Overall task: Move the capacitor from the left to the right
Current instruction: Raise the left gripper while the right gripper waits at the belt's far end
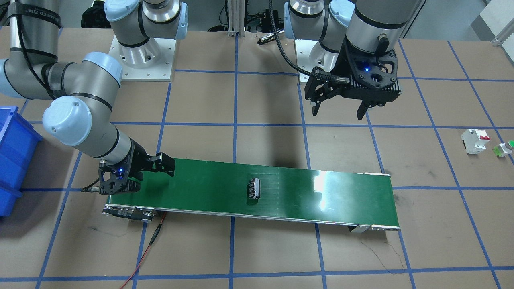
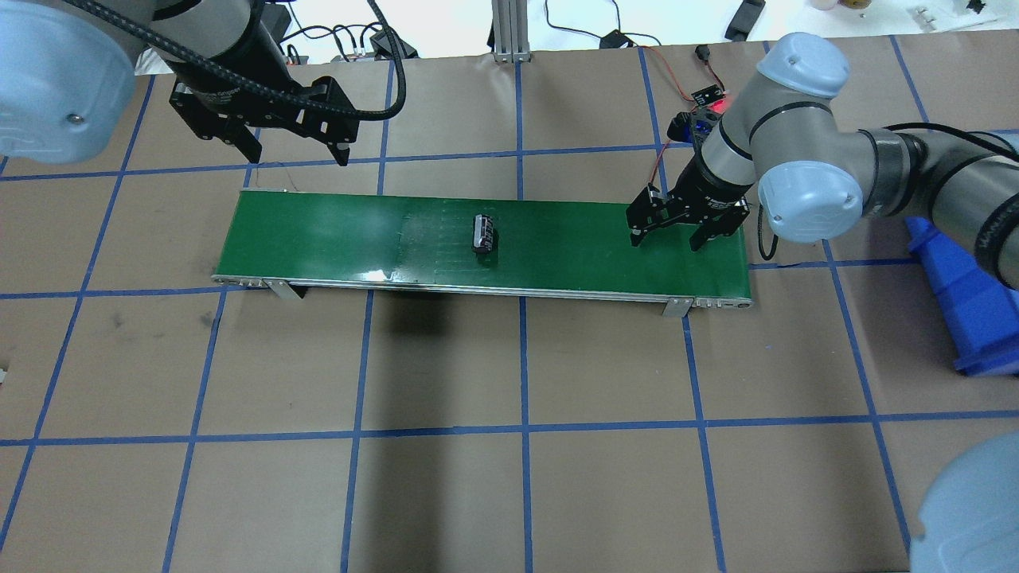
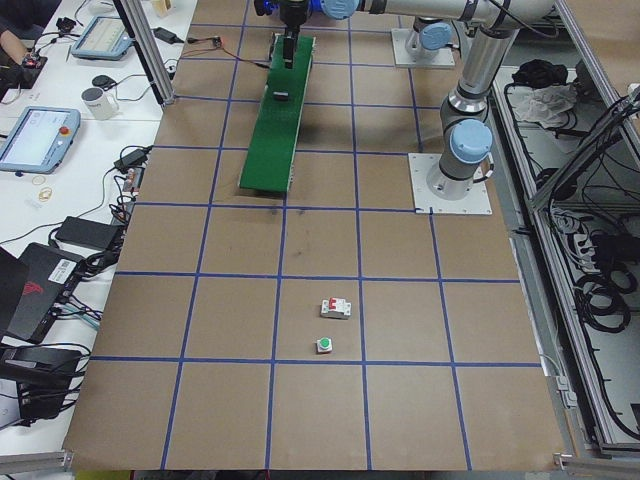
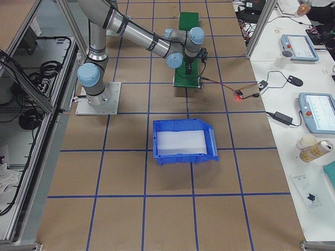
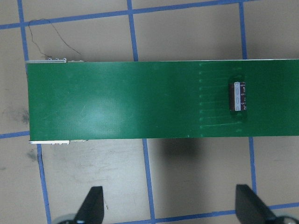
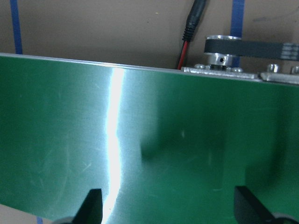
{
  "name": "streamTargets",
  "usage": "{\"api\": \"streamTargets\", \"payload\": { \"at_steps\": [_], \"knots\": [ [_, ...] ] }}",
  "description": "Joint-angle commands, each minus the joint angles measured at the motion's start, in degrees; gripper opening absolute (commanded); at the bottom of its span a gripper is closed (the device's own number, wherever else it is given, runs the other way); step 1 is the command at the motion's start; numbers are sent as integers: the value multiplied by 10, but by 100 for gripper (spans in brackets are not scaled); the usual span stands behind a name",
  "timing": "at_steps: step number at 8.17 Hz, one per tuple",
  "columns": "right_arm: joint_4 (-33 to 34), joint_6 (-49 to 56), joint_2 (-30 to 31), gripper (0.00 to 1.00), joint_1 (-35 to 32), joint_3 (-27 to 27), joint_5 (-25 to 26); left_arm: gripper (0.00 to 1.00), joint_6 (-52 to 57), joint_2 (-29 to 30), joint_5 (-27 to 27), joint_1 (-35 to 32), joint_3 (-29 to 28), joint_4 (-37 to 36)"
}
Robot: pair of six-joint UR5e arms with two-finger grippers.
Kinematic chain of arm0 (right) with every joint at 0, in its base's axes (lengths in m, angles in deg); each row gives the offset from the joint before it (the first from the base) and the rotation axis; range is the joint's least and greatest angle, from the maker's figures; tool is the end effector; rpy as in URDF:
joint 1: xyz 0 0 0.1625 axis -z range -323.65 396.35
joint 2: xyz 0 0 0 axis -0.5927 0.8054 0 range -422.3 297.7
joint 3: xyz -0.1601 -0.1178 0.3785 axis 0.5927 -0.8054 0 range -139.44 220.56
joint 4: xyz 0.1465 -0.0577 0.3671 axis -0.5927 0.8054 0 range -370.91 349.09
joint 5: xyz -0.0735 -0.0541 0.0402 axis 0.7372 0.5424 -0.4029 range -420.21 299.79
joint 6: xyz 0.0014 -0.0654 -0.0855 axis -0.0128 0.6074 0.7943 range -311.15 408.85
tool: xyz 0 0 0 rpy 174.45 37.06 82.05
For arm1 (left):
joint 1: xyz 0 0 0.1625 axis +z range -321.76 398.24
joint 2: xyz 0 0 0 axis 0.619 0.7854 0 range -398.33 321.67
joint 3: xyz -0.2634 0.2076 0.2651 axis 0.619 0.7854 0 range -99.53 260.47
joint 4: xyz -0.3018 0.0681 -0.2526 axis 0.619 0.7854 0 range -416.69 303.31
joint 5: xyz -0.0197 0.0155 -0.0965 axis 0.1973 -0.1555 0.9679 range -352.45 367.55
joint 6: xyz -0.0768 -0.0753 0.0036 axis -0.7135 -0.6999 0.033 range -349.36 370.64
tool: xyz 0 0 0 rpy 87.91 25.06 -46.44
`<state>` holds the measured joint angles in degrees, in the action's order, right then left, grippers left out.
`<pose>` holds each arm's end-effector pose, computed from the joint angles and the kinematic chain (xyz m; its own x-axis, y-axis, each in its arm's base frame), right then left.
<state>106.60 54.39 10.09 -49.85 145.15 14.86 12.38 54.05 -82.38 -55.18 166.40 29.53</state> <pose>0.1250 -0.5484 0.2575 -0.9646 -0.0114 -0.2635 -0.0273 0.9980 0.0568 -0.1633 -0.4947 0.5031 -0.9960 0.0899 -0.0017 0.0896 0.9914 -0.0953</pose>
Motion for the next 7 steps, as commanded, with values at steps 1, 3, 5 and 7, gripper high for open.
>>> {"api": "streamTargets", "payload": {
  "at_steps": [1, 3, 5, 7],
  "knots": [
    [0, 0, -3, 100, 1, 0, -4, 100, -2, 0, 9, 0, 1, 0],
    [1, 2, -8, 100, 0, 0, -5, 100, -2, 0, 9, 0, 1, 0],
    [1, 2, -13, 100, 1, 0, -6, 100, -2, 0, 10, 0, 1, 0],
    [1, 0, -13, 100, 1, 0, -7, 100, -2, 0, 10, 0, 1, 0]
  ]
}}
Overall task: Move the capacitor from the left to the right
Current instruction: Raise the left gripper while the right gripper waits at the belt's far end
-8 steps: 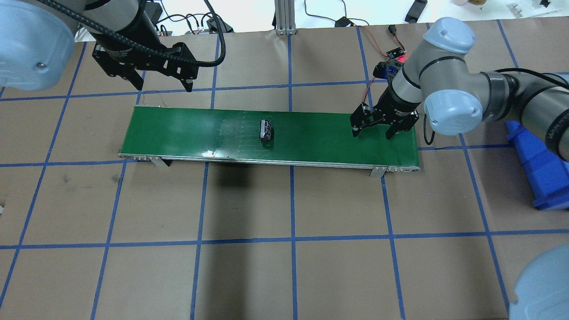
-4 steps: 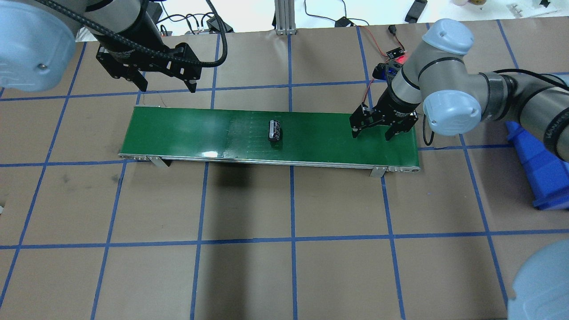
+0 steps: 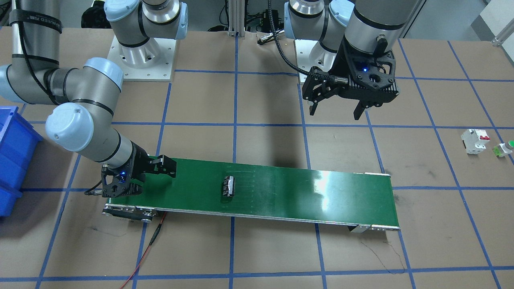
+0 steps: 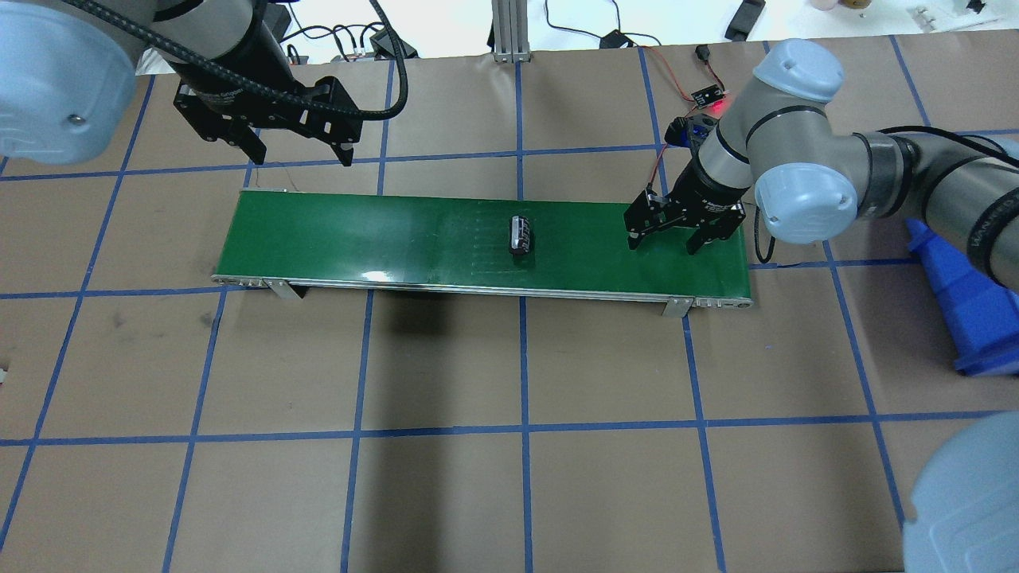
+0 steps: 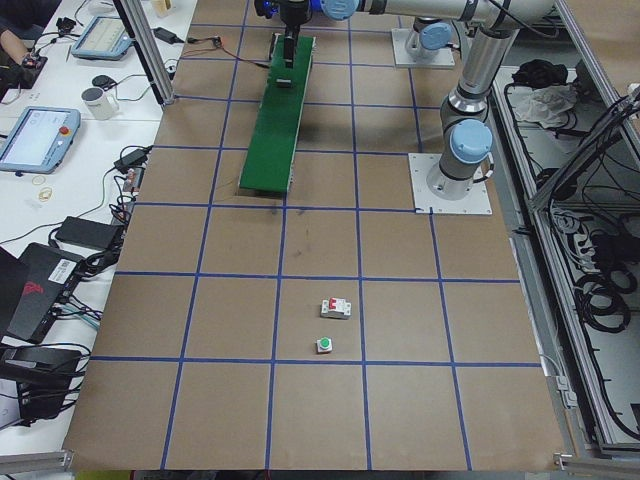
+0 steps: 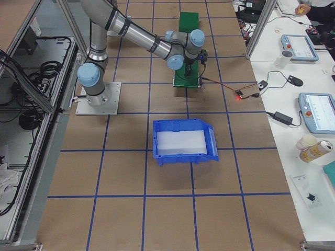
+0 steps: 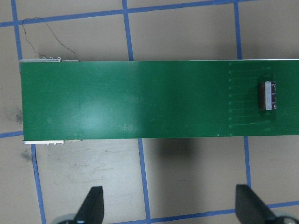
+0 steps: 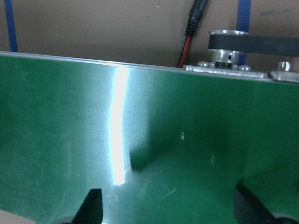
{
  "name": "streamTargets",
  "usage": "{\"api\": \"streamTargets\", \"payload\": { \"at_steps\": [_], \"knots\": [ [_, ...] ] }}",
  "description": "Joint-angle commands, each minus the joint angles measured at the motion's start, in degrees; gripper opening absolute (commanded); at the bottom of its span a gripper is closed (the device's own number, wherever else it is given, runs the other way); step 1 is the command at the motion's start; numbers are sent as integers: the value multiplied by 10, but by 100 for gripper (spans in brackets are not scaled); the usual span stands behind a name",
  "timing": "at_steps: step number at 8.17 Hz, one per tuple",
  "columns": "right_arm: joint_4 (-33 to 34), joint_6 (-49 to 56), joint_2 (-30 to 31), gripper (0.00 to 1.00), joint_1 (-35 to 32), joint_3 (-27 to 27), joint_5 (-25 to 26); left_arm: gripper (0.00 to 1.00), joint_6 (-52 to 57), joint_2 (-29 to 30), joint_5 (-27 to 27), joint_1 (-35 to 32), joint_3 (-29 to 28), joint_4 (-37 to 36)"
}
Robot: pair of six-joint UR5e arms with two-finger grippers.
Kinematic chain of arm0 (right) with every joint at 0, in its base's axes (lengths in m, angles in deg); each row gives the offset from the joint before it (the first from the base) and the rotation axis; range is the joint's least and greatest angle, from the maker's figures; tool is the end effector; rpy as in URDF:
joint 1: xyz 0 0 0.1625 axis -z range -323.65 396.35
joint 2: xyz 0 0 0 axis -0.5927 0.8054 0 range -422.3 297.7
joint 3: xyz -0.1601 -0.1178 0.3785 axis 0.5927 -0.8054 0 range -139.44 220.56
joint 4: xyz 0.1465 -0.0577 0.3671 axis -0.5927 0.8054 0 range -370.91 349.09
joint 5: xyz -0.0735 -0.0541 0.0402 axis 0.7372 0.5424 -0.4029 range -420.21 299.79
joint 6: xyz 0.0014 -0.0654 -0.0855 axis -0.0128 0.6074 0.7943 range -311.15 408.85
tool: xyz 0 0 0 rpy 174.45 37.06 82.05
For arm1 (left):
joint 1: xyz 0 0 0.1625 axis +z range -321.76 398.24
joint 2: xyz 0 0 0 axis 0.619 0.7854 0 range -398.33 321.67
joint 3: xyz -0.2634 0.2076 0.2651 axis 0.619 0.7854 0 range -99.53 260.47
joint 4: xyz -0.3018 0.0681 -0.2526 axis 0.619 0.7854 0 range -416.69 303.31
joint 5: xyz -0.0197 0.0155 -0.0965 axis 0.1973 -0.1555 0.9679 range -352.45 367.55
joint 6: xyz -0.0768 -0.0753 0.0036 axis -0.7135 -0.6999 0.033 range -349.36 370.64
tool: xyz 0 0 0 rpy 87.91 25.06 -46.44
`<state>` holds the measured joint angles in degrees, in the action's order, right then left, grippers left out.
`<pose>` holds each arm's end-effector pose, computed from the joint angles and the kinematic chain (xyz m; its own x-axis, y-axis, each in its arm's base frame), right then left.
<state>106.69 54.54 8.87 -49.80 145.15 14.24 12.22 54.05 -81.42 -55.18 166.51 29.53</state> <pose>0.1255 -0.5506 0.2464 -0.9613 -0.0071 -0.2755 -0.0288 0.9968 0.0746 -0.1651 -0.4944 0.5022 -0.9959 0.0886 0.0153 0.0868 0.9918 -0.0939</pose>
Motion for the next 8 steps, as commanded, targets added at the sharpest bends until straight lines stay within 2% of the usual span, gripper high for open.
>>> {"api": "streamTargets", "payload": {
  "at_steps": [1, 8],
  "knots": [
    [0, -2, -1, 100, 0, 0, -1, 100, 0, 0, 0, 0, 0, 0],
    [5, -3, 0, 100, 0, -1, -4, 100, 1, 0, 0, 0, 3, 0]
  ]
}}
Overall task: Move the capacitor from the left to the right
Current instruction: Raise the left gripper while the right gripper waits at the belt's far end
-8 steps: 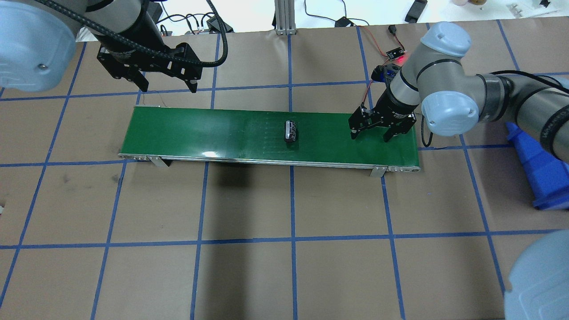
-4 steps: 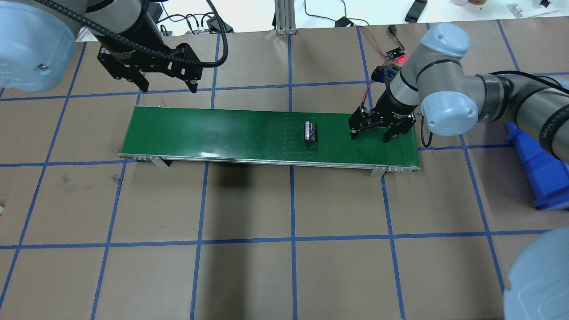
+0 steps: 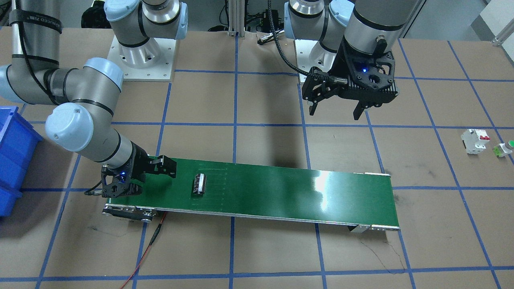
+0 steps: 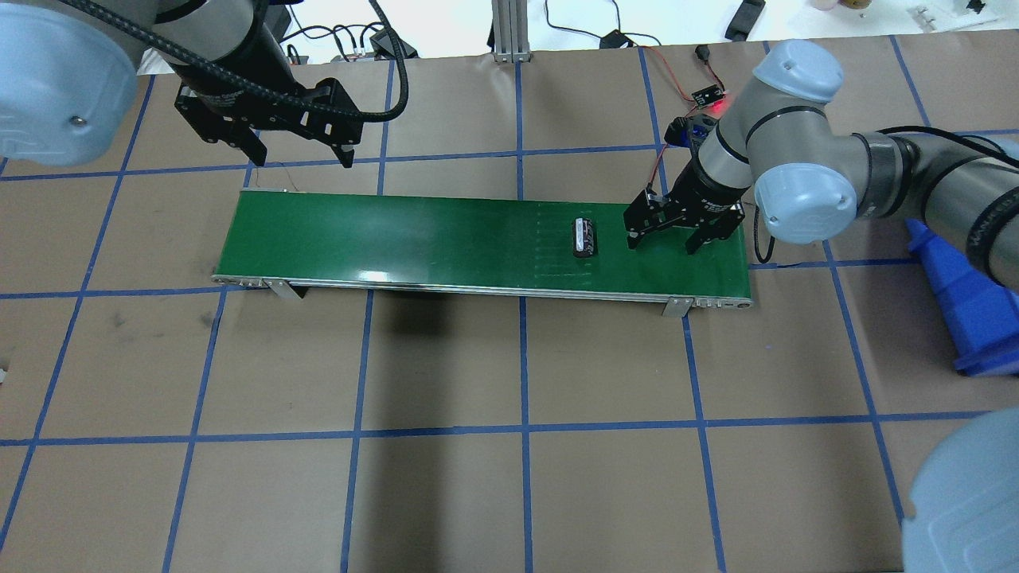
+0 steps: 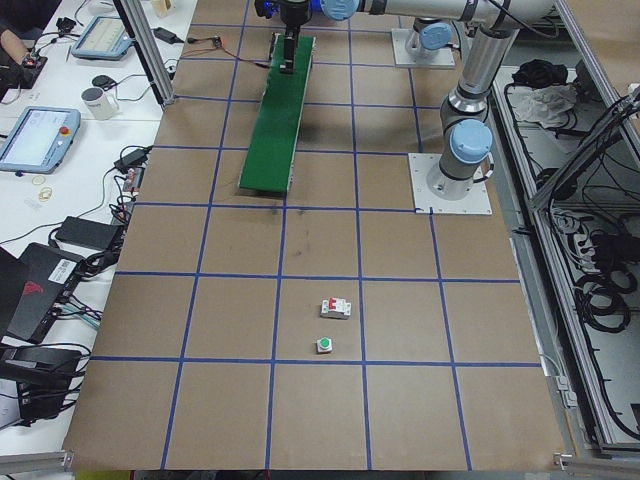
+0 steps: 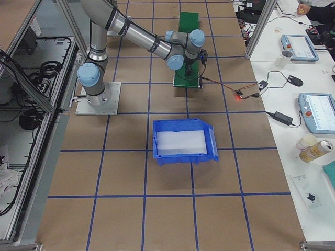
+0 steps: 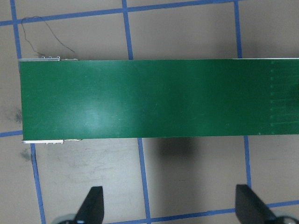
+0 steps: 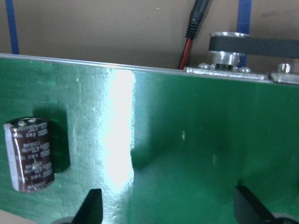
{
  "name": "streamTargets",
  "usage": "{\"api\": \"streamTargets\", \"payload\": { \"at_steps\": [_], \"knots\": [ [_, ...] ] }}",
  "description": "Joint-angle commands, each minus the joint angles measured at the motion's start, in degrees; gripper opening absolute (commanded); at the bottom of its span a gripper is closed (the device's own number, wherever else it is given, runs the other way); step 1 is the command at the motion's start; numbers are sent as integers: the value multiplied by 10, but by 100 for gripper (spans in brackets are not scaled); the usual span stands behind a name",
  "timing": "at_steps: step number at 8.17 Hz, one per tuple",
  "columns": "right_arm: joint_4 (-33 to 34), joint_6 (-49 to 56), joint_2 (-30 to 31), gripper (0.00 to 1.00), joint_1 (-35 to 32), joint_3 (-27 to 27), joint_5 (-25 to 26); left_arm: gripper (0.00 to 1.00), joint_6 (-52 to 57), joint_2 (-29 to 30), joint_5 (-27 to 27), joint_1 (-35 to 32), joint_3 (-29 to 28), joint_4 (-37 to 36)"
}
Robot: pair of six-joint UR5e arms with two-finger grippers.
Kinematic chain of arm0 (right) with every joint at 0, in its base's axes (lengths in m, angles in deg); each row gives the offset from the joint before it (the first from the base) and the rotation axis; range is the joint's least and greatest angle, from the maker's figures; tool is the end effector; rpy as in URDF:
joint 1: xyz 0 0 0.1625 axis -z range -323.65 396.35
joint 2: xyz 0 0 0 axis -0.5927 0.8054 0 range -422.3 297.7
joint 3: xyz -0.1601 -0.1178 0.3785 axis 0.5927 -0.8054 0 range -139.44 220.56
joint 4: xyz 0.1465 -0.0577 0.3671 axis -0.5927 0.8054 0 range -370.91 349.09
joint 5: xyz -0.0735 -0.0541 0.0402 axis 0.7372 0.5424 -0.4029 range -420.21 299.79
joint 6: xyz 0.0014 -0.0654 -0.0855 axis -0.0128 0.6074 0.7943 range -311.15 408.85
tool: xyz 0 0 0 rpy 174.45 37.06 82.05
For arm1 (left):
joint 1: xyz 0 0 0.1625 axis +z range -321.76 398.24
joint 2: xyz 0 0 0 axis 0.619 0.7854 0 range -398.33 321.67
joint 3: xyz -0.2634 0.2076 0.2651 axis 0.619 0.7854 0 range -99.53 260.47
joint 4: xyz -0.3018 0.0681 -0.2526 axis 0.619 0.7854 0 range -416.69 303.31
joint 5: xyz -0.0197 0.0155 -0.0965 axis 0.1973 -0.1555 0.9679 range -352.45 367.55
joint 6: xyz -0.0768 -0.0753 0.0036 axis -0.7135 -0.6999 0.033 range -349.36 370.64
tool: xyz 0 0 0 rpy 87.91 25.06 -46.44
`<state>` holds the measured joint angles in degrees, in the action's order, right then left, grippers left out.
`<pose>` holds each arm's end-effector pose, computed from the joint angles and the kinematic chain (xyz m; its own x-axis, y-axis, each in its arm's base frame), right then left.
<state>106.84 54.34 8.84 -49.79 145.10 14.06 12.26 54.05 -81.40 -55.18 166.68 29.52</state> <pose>0.1257 -0.5513 0.2468 -0.9606 -0.0040 -0.2780 -0.0251 0.9971 0.0723 -0.1651 -0.4941 0.5007 -0.9959 0.0893 0.0157 0.0875 0.9920 -0.0911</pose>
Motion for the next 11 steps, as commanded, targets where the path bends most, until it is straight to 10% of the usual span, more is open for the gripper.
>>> {"api": "streamTargets", "payload": {
  "at_steps": [1, 8, 10, 11],
  "knots": [
    [5, -12, 1, 100, 0, -1, -4, 100, 1, 0, 0, 0, 1, 0],
    [6, -52, 2, 95, -1, -1, 3, 100, 4, -2, 0, 0, 1, 0],
    [6, -44, 4, 19, -1, -2, 23, 100, 5, -2, 0, 0, 1, 0],
    [5, -43, 8, 0, -1, -2, 38, 100, 5, -2, 0, 0, 1, 0]
  ]
}}
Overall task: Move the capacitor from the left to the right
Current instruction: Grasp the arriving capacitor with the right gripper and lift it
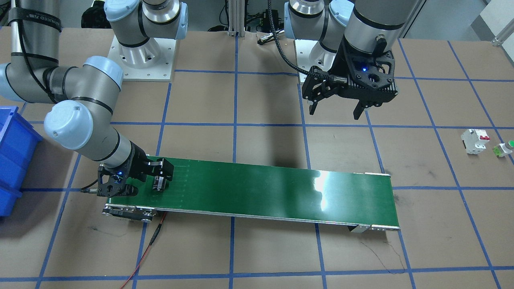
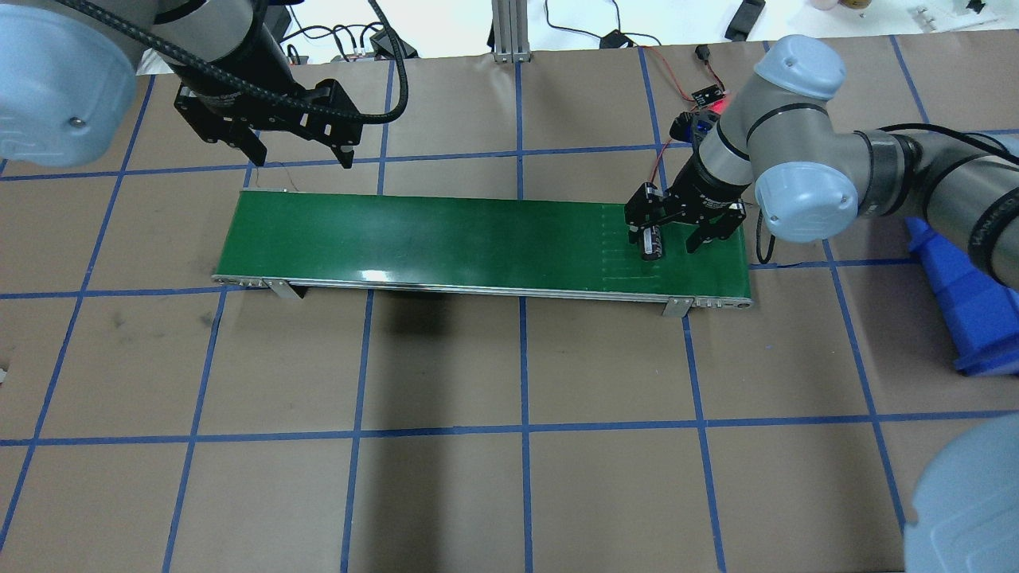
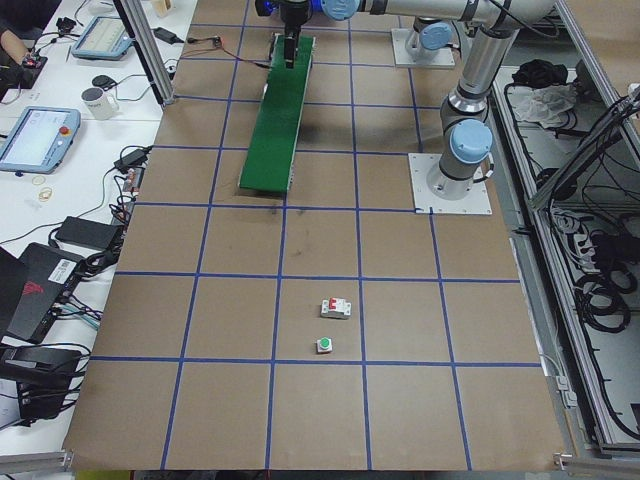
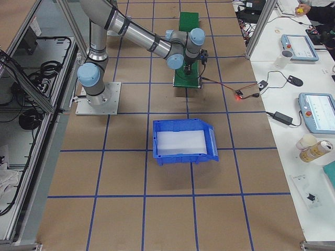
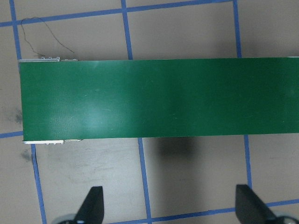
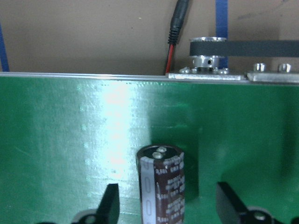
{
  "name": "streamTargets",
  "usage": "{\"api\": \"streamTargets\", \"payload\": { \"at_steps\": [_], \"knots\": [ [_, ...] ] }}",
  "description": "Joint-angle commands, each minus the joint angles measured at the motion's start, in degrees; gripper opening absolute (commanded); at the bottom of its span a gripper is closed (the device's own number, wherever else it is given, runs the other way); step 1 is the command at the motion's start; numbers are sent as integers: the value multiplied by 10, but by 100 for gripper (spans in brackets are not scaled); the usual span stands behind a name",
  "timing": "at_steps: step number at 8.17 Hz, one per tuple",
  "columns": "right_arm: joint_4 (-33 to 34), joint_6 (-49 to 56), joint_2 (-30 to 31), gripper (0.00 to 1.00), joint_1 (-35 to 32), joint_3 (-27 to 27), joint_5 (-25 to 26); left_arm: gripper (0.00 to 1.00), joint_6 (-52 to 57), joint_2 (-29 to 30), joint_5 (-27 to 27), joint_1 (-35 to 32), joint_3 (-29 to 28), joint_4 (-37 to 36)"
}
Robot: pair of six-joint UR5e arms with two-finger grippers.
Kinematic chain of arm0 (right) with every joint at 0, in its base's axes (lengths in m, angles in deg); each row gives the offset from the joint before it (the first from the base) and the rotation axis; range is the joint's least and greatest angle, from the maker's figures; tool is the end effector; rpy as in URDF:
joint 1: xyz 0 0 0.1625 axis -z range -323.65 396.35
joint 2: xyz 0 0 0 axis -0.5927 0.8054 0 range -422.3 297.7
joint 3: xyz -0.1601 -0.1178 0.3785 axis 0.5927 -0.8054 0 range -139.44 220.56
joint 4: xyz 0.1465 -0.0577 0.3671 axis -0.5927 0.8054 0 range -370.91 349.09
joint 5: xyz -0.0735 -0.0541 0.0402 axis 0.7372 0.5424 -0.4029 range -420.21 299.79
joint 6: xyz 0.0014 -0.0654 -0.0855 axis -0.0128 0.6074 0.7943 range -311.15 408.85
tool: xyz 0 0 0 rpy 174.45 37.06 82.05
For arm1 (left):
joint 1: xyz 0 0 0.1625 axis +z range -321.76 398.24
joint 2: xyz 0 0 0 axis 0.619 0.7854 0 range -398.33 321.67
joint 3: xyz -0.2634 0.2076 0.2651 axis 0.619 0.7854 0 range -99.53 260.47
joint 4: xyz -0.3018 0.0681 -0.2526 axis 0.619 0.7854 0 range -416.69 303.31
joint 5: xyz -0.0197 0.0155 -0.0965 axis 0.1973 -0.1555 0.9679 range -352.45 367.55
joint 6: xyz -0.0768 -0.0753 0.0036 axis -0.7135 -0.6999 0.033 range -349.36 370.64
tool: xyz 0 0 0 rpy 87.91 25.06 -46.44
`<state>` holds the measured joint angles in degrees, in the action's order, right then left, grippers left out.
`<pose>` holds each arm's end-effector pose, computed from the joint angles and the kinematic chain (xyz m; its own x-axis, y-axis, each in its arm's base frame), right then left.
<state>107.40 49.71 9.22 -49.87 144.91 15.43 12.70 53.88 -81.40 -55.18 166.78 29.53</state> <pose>0.1239 -0.5525 0.2520 -0.9662 0.0684 -0.2484 0.0511 0.9959 0.0753 -0.1650 -0.4930 0.5014 -0.9952 0.0970 0.0149 0.0952 0.9912 -0.0923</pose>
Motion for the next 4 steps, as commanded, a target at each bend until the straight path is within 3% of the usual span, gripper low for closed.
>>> {"api": "streamTargets", "payload": {
  "at_steps": [1, 3, 4],
  "knots": [
    [-1, 2, 5, 0, 0, -1, 25, 100, 0, 0, 0, 0, 0, 0],
    [-2, 4, 7, 0, 1, -33, 35, 100, 0, 0, 0, 0, 1, 0],
    [-48, 25, 1, 0, 1, -95, 81, 100, 0, 0, 0, 0, 1, 0]
  ]
}}
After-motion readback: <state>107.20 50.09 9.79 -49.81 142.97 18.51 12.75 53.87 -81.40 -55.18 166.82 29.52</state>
